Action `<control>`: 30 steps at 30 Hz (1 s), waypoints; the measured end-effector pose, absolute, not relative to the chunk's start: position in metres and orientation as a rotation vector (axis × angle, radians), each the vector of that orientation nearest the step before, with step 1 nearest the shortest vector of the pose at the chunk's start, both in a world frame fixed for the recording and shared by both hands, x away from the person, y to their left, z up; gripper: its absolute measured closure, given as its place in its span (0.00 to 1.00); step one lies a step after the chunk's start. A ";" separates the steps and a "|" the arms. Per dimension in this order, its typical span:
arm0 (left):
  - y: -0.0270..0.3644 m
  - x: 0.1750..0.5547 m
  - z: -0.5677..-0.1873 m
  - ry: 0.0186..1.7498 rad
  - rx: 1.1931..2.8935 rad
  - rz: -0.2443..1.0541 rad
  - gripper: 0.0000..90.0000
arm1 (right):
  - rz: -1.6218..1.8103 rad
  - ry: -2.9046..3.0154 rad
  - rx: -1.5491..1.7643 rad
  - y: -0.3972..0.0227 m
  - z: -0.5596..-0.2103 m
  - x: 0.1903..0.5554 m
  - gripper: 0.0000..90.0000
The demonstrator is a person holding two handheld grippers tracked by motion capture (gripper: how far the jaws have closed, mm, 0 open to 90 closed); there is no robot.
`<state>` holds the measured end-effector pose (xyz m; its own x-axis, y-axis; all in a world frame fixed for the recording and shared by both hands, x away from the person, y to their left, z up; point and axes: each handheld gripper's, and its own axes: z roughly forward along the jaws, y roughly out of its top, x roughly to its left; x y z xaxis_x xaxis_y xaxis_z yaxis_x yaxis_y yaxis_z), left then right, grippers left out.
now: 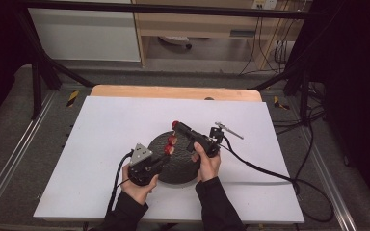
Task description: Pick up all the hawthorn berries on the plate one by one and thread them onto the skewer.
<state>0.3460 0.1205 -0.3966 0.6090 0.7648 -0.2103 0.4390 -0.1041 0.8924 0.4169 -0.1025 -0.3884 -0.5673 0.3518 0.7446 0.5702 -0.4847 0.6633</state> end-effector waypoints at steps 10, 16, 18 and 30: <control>0.121 0.350 -0.398 0.994 1.740 0.357 0.98 | -2.178 -1.584 -1.364 -0.101 -0.391 0.411 0.69; 0.126 0.351 -0.401 0.992 1.754 0.350 0.98 | -2.143 -1.741 -1.365 -0.107 -0.387 0.413 0.53; 0.130 0.352 -0.403 0.999 1.753 0.340 0.98 | -2.139 -1.799 -1.366 -0.111 -0.384 0.413 0.46; 0.154 0.352 -0.408 0.989 1.808 0.340 0.98 | -1.893 -2.272 -1.344 -0.145 -0.389 0.415 0.12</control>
<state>0.3517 0.1536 -0.4077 0.6251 0.7543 -0.2009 0.4714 -0.1596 0.8674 0.4149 -0.1451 -0.3893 -0.6531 0.6391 0.4063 0.5149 -0.0187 0.8571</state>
